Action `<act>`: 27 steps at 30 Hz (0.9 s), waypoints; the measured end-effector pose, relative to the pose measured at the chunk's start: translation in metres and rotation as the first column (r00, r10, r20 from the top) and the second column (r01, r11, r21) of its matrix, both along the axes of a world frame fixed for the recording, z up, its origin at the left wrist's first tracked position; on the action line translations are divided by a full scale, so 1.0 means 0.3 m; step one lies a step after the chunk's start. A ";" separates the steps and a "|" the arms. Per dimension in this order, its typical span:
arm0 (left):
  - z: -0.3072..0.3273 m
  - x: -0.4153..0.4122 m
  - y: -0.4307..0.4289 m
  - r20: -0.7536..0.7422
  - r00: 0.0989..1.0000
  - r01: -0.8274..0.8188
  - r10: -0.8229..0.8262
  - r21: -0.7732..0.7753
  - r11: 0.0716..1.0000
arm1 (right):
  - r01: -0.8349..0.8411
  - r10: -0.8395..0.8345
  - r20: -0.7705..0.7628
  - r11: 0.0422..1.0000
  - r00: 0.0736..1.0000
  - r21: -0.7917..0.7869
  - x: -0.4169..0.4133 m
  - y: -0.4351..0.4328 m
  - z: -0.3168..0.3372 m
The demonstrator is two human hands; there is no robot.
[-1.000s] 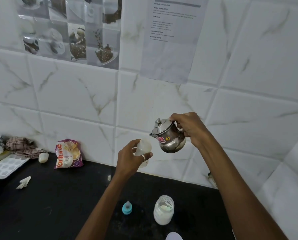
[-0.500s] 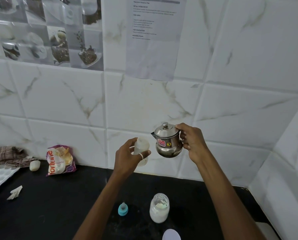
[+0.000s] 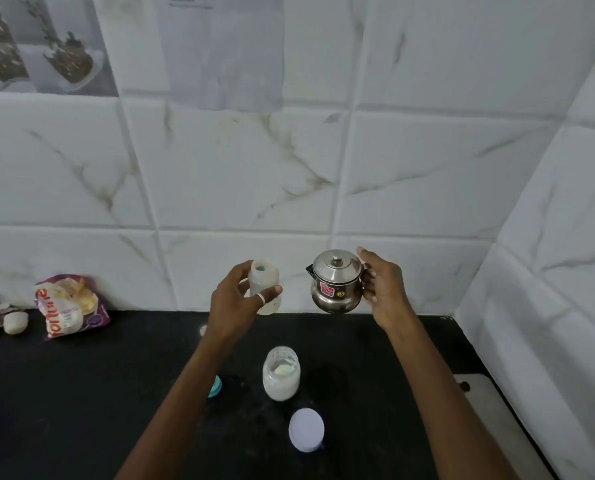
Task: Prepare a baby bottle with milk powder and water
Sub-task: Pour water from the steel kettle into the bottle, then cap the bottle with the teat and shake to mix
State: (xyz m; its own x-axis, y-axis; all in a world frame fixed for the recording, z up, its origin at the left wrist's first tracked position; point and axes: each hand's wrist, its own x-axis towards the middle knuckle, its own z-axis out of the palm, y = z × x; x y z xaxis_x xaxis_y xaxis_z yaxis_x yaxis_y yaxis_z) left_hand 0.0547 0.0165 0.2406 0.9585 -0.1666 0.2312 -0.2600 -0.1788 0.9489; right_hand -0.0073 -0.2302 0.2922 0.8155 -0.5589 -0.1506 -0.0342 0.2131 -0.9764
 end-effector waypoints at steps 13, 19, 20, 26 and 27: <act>-0.222 -0.113 -0.093 -0.193 0.980 -0.049 0.037 -0.055 0.997 | -0.014 0.035 -0.179 0.993 0.983 0.116 -0.056 -0.161 -0.471; -0.283 -0.137 -0.089 -0.215 0.974 -0.086 0.074 -0.047 0.995 | -0.031 0.068 -0.233 0.986 0.970 0.162 -0.022 -0.181 -0.632; -0.290 -0.138 -0.089 -0.215 0.973 -0.097 0.084 -0.049 0.994 | -0.035 0.077 -0.239 0.984 0.968 0.173 -0.016 -0.182 -0.655; -0.308 -0.141 -0.095 -0.203 0.972 -0.131 0.121 -0.038 0.991 | -0.065 0.122 -0.281 0.977 0.952 0.205 0.007 -0.187 -0.769; -0.308 -0.141 -0.096 -0.198 0.972 -0.134 0.124 -0.036 0.990 | -0.067 0.124 -0.288 0.977 0.950 0.201 0.011 -0.187 -0.784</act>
